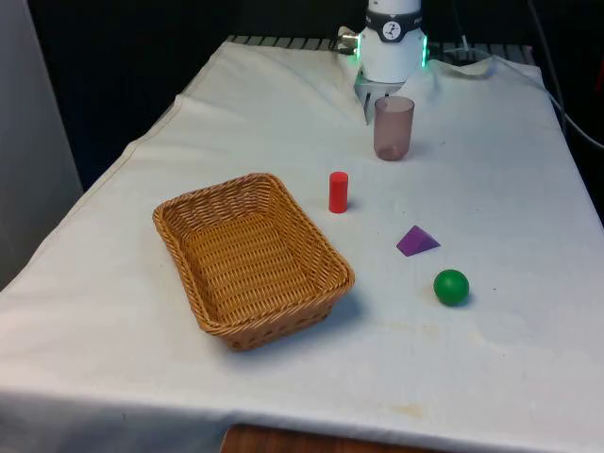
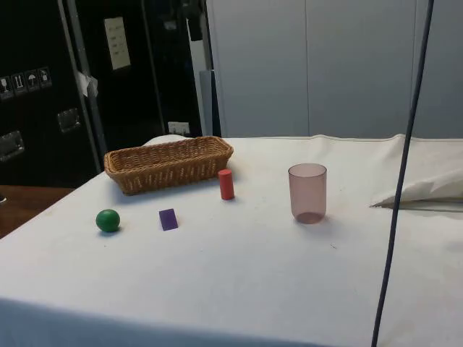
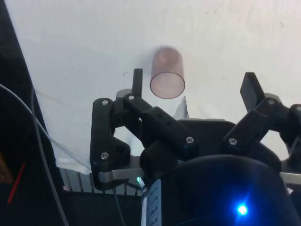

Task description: Pick up the triangular block and place it into the basket.

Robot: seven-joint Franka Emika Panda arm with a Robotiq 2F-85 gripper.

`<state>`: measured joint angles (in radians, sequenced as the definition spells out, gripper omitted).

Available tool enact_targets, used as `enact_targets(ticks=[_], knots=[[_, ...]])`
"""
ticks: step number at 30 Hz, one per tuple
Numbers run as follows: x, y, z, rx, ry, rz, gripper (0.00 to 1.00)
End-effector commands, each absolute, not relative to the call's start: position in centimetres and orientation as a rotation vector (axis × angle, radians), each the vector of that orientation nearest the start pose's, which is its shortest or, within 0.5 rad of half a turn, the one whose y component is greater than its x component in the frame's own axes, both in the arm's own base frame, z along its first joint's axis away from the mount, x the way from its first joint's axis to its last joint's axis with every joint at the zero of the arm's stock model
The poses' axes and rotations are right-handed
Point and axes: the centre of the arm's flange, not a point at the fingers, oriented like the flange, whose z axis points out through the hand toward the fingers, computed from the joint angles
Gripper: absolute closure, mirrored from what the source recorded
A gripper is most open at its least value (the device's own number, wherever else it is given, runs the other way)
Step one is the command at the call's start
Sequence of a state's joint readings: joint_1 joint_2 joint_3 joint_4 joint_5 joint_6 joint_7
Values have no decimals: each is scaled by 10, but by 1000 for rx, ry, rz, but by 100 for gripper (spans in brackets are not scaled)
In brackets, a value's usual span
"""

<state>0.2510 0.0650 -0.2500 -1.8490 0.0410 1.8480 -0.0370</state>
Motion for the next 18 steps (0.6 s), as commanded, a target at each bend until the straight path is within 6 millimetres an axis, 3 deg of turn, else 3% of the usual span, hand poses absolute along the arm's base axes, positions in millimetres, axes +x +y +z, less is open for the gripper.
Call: enact_targets(ticks=[1,7,18], knots=[[575,13,480,-3116,-33,94,0],[578,30,480,-3120,-21,53,0],[579,40,465,-3123,31,-8,0]])
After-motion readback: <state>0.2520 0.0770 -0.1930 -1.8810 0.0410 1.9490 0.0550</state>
